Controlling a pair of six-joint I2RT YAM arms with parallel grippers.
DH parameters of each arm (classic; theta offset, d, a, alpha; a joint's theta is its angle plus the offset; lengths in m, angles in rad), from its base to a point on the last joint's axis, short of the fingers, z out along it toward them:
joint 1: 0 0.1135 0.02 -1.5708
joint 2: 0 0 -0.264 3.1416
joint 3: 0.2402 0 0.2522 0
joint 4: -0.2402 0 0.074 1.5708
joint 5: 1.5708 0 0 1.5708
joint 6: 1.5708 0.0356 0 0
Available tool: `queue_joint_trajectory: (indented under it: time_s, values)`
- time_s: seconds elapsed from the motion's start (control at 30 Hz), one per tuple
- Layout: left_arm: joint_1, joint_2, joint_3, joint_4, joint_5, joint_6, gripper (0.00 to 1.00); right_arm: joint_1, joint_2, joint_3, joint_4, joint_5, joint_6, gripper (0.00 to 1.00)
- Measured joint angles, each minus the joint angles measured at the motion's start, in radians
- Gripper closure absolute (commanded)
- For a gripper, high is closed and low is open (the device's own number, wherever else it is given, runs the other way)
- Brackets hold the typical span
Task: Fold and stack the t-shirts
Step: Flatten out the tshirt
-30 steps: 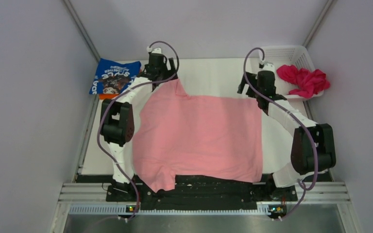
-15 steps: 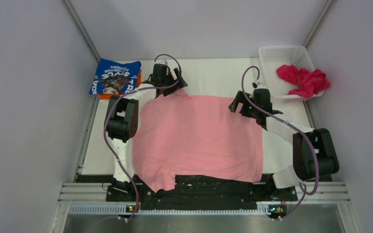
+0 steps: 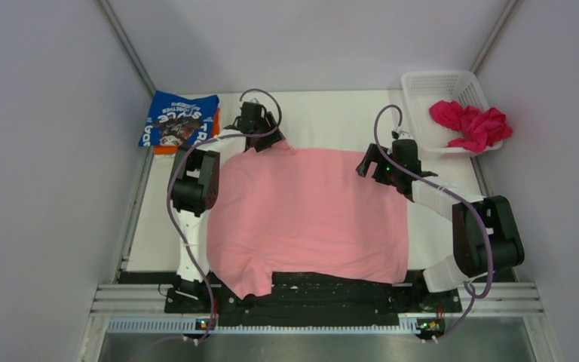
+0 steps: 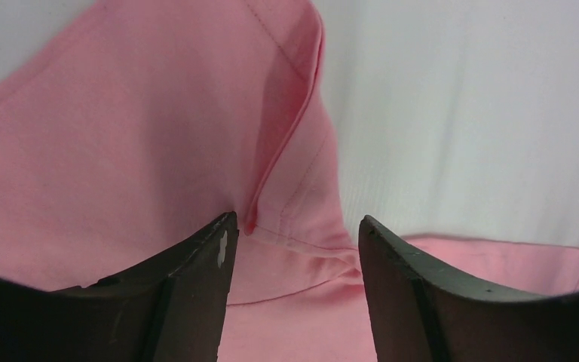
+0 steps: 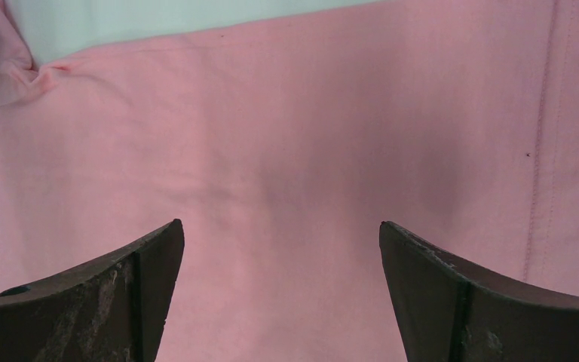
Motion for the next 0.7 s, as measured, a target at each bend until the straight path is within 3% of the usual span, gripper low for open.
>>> queue_joint_trajectory:
  time_s: [0.3, 0.47, 0.7]
  values:
    - [-0.003, 0.004, 0.010, -0.031, -0.032, 0.002, 0.51, 0.000, 0.022, 0.000, -0.004, 0.003, 0.000, 0.01]
    - [-0.006, 0.031, 0.039, -0.037, -0.021, -0.003, 0.67, 0.000, 0.026, 0.000, -0.005, 0.003, -0.001, 0.01]
    - [-0.010, 0.045, 0.061, -0.040, -0.003, -0.022, 0.99, 0.000, 0.032, 0.002, -0.004, 0.003, -0.001, 0.01]
